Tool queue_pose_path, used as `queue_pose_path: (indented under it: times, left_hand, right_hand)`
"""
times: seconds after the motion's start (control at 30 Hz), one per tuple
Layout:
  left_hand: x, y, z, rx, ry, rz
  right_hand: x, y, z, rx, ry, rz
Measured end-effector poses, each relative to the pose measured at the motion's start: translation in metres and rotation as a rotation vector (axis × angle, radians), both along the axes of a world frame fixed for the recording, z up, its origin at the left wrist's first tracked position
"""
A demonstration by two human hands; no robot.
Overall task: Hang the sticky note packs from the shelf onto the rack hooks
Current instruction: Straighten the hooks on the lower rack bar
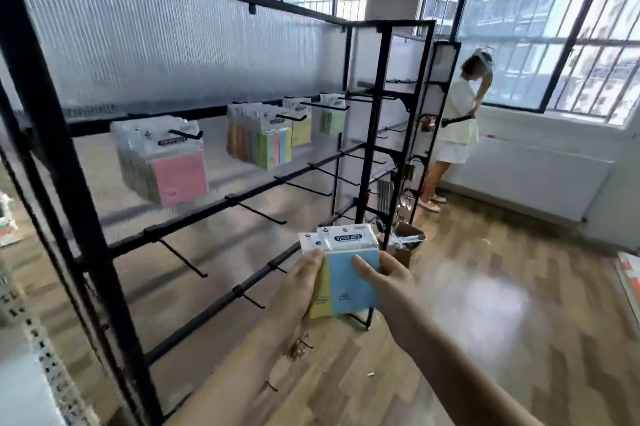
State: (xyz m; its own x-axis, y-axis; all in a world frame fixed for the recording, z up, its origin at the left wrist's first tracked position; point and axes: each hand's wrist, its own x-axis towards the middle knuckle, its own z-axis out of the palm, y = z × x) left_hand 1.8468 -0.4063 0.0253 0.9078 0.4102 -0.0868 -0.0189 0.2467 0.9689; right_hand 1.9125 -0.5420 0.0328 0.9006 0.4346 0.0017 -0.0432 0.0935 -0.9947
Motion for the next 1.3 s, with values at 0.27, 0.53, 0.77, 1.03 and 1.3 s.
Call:
queue_pose_path:
  times: [0.27, 0.53, 0.77, 1.03, 1.3]
  left_hand:
    - [0.055, 0.073, 0.034, 0.325, -0.084, 0.305]
    - [0.077, 0.096, 0.061, 0.623, -0.233, 0.544]
    - [0.14, 0.093, 0.071, 0.499, -0.312, 0.536]
    - [0.227, 0.081, 0.083, 0.524, -0.273, 0.664]
    - [0.297, 0.063, 0.105, 0.603, -0.311, 0.716]
  right_hand:
    - [0.078, 0.064, 0.033, 0.064, -0.029, 0.099]
    - [0.152, 0.076, 0.057, 0.137, -0.129, 0.118]
    - [0.223, 0.093, 0.069, 0.133, -0.278, 0.111]
    - [0.323, 0.1, 0.079, 0.148, -0.372, 0.245]
    - [0.411, 0.096, 0.087, 0.299, -0.124, 0.554]
